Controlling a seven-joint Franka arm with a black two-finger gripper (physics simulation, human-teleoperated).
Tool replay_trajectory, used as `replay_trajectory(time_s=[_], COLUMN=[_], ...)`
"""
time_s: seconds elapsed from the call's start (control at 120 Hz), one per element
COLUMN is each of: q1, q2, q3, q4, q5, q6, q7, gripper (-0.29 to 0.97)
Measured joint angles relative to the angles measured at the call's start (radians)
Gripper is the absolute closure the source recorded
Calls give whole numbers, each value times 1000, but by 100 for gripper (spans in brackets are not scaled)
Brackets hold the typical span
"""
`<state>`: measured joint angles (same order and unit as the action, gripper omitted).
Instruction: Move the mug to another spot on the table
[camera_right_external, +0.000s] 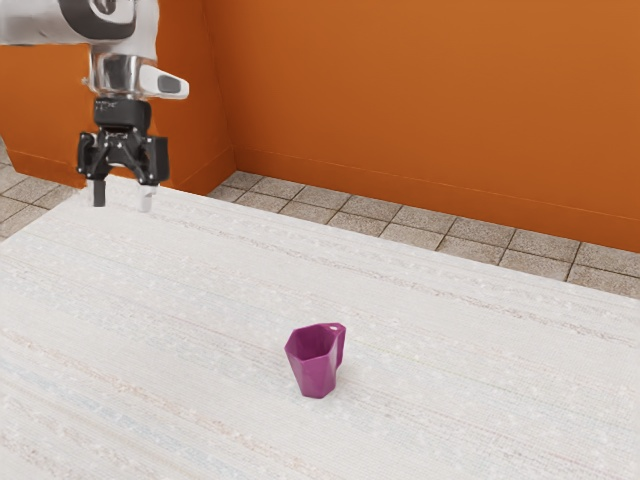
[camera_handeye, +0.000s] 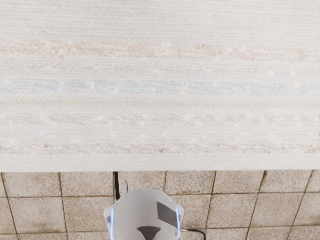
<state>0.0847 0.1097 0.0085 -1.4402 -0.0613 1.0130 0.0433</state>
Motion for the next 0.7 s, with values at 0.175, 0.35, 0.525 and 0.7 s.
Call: replay_trajectory(time_s=[0.175, 0.35, 0.525, 0.7], q1=[-31, -182, -303, -375], q2=[13, 135, 325, 494], q3=[-9, -12, -7, -3], q4=[-25, -19, 94, 217], q5=[-8, -10, -12, -15], q6=[329, 468, 533, 568], q7=[25, 43, 46, 16], gripper=[2, 2, 2, 2])
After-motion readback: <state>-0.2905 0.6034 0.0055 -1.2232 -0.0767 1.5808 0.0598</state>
